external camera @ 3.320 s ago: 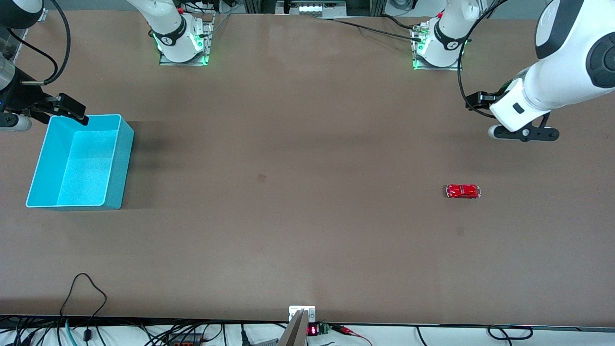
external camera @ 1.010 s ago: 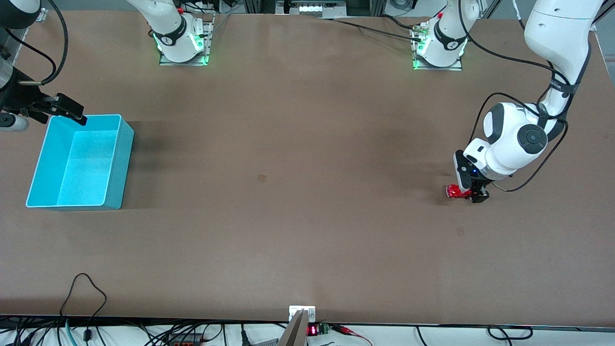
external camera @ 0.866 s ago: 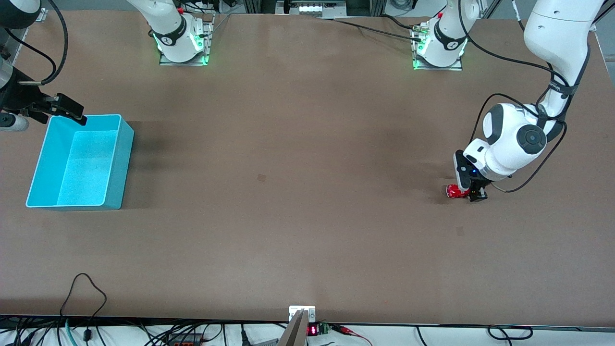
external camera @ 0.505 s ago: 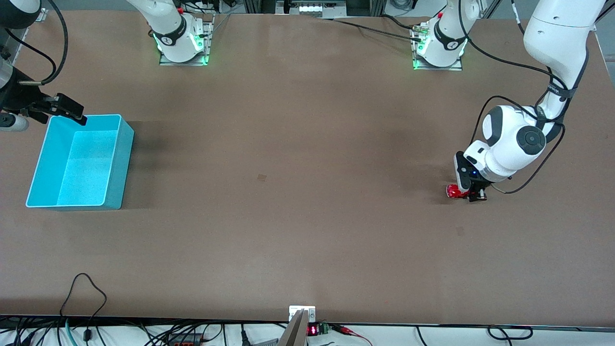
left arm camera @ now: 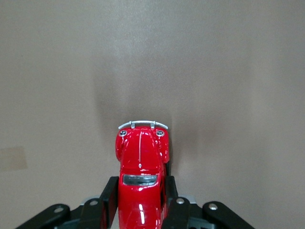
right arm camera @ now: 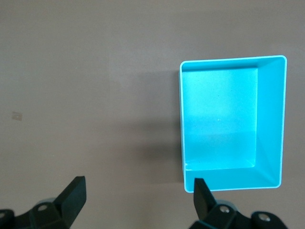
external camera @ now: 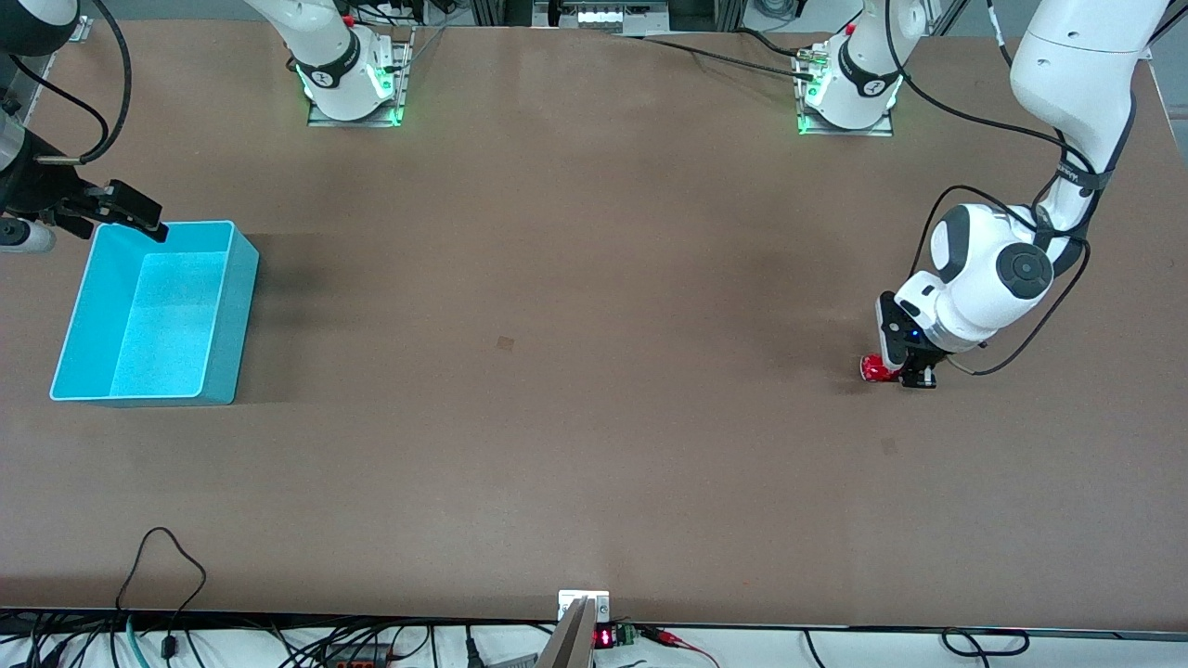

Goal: Wind red beetle toy and store in blue box

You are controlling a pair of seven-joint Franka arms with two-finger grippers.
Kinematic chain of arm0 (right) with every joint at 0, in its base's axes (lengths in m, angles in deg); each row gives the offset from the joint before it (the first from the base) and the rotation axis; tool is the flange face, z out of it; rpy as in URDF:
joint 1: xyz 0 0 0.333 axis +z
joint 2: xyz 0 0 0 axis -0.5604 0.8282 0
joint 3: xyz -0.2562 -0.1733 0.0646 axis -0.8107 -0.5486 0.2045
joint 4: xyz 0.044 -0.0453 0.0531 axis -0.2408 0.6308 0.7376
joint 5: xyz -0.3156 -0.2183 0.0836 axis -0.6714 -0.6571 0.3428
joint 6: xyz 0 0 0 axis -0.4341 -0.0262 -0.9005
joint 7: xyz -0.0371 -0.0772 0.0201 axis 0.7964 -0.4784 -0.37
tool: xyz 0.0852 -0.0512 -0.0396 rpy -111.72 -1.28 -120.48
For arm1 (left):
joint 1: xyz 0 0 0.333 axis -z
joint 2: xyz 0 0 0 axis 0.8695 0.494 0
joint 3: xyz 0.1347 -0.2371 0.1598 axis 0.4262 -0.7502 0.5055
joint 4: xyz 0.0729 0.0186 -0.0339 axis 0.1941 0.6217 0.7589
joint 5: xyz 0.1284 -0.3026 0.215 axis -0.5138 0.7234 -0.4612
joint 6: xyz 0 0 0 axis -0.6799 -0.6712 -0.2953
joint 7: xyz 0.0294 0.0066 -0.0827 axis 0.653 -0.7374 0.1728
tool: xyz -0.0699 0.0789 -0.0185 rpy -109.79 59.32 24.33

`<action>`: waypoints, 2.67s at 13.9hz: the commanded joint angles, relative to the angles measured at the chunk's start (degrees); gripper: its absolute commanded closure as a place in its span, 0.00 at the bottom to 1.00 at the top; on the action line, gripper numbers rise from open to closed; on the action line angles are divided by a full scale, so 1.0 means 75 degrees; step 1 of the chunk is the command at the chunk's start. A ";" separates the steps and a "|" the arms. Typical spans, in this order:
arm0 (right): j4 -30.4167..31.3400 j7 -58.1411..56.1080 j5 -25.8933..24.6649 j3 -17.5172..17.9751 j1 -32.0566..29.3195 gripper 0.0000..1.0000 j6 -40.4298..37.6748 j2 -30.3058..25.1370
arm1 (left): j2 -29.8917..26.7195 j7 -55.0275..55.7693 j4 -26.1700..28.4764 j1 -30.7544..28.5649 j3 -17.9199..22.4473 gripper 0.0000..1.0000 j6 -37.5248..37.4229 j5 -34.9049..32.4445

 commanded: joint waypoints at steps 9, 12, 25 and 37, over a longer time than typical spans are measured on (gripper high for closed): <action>0.0013 0.0022 0.0002 0.0023 -0.0047 0.00 -0.0062 -0.0089 | 0.0568 -0.1694 -0.0671 -0.1300 0.0024 0.79 -0.0013 -0.0158; 0.0013 0.0010 0.0002 0.0023 -0.0047 0.00 -0.0062 -0.0089 | 0.0568 -0.1847 -0.0682 -0.1594 0.0024 0.79 -0.0001 -0.0157; 0.0013 0.0010 0.0002 0.0023 -0.0047 0.00 -0.0062 -0.0078 | 0.0638 -0.1859 -0.0788 -0.1805 0.0048 0.73 0.0010 -0.0157; 0.0013 0.0010 0.0002 0.0023 -0.0047 0.00 -0.0062 -0.0089 | -0.0391 -0.1684 -0.1033 -0.1758 -0.0070 0.00 -0.1333 -0.0053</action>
